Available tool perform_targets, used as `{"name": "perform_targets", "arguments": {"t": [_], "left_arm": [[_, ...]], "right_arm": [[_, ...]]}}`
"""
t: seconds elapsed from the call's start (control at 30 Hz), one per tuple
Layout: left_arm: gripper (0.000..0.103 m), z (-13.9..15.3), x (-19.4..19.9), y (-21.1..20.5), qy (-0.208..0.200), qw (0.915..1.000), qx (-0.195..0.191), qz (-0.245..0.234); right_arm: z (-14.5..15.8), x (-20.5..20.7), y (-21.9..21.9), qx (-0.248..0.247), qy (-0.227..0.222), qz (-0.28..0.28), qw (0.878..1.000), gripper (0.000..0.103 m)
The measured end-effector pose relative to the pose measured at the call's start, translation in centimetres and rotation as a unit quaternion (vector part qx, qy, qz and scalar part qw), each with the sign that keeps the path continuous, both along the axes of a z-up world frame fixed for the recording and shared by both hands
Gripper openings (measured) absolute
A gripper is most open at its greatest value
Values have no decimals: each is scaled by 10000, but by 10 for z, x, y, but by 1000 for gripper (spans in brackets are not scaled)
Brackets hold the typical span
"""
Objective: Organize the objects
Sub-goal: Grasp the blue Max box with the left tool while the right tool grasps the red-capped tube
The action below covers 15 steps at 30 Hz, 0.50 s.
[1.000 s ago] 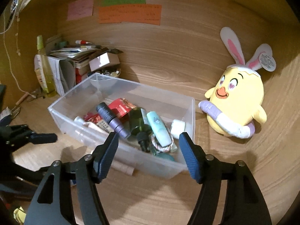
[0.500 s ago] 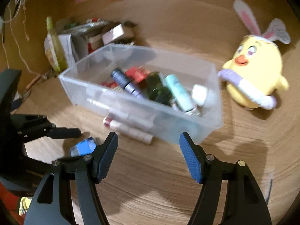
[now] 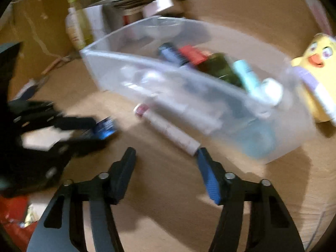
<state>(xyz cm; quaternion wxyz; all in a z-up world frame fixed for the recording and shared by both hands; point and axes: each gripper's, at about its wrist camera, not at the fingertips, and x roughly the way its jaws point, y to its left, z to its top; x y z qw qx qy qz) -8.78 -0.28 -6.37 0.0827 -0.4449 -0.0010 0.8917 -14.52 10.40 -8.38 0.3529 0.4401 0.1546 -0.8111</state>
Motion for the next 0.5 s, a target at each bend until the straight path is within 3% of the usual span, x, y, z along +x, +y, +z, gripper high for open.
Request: {"name": "perform_targets", "arguments": {"t": [0.3,0.4,0.47,0.5], "left_arm": [[33,0,5,1,54,9998,-150,-99],[27,-1,4,2,130,9995,-295,2],[27,-1,3,0,125,9996,-250,30],[27,0,3,-1,122,9997,-212,41]], "right_arm": [[2,0,-22,212,234,142,9994,53],[-2,-2,-32,218,247,279,9991,44],[-2,-2,-36,201,237,321,9990,26],[-2,0,-36,191,235,327,9990,23]]}}
